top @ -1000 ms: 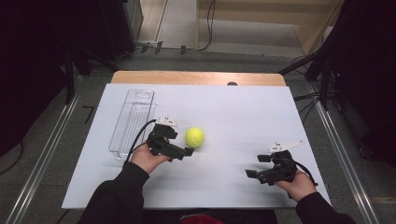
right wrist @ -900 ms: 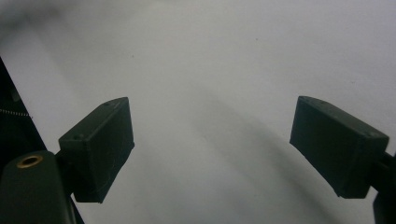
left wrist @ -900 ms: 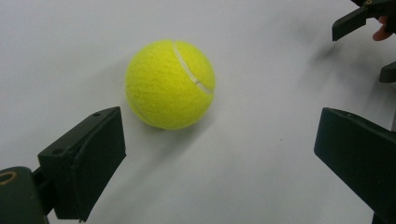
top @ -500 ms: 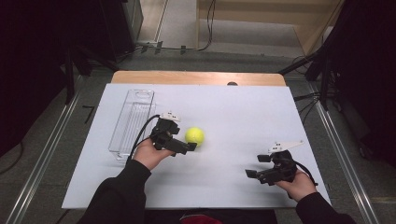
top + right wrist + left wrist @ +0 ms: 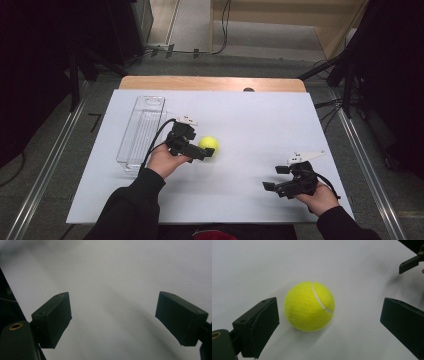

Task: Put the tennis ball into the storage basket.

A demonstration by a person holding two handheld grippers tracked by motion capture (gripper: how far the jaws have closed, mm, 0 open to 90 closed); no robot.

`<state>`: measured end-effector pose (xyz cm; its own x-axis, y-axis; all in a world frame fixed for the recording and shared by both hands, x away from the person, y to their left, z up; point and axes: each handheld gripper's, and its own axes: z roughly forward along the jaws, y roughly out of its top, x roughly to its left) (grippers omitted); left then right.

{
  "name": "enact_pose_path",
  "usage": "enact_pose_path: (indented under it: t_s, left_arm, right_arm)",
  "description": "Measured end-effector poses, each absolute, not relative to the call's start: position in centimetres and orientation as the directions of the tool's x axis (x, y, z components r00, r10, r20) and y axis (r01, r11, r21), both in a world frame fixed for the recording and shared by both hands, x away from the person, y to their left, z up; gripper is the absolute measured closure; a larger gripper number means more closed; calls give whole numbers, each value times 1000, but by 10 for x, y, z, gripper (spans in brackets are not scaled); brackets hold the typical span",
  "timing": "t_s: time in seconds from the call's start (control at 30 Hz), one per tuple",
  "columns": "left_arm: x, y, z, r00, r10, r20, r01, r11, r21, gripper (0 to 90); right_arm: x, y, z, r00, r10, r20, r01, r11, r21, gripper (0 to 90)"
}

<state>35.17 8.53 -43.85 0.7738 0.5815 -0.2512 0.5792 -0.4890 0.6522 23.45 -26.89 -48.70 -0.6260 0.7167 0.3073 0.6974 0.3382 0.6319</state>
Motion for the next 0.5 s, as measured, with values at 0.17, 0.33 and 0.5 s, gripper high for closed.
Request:
enact_pose_path:
  t_s: [0.17,0.33,0.5]
  left_arm:
    - [356,80,-439,773,584,-249,579,-490,652,27]
    - [361,74,-438,773,585,-245,578,-492,651,28]
    - [366,68,-436,776,584,-237,570,-489,661,28]
  right_arm:
    - [234,-267,-488,-627,716,307,697,341,630,114]
    - [234,-267,-487,-627,716,308,698,339,631,114]
    - [234,-267,-487,-629,714,306,696,342,632,114]
